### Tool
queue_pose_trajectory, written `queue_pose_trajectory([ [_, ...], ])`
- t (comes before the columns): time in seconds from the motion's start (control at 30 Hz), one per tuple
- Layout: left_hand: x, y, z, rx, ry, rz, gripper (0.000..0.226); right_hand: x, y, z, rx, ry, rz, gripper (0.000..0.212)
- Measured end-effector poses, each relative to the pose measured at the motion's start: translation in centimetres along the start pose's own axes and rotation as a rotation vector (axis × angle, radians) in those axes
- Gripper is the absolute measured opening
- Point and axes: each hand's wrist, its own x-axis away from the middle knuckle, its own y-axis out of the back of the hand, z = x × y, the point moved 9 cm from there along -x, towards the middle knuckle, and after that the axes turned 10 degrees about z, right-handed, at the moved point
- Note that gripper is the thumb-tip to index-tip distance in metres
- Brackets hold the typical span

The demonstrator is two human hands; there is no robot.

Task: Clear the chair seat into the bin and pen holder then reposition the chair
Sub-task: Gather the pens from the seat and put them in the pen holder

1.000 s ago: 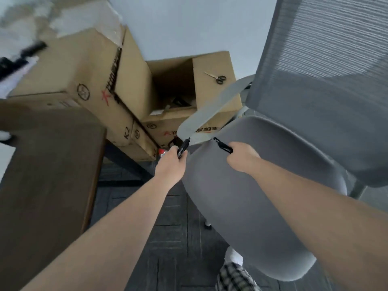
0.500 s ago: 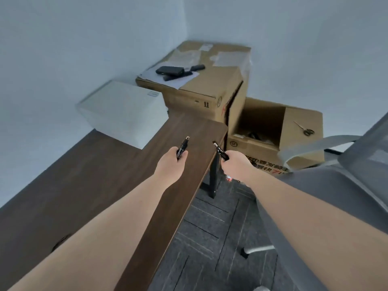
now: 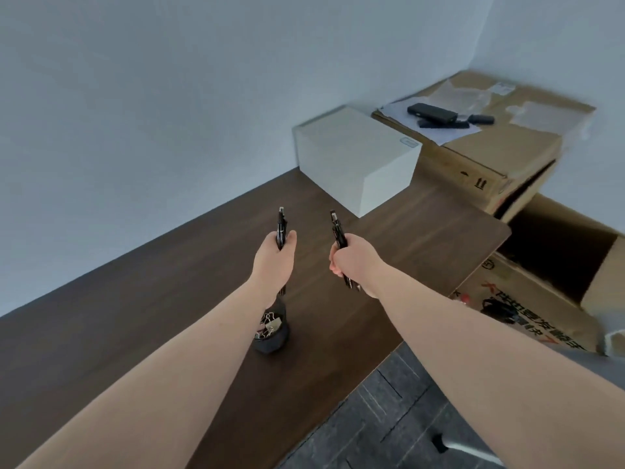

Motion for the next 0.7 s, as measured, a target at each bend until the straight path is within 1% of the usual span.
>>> queue_pose_trajectory([
  [0.13, 0.8, 3.3, 3.0, 0.111, 0.051, -0.064, 0.033, -1.2, -5.4, 1.0, -0.011, 0.001, 0.074, 0.024],
  [0.3, 1.9, 4.8, 7.0, 0.197, 0.109, -0.094, 0.030, -2.2, -10.8, 0.7, -0.085, -0.007, 0.178, 0.023],
  [0.5, 2.3, 6.1, 9.7, 0.219, 0.138, -0.189, 0.030, -3.2, -13.6, 0.2, -0.111, -0.017, 0.194, 0.025],
  [0.7, 2.4, 6.0, 10.5, 0.237, 0.120, -0.197, 0.027, -3.7, -14.9, -1.1, -0.144, -0.047, 0.181, 0.025],
])
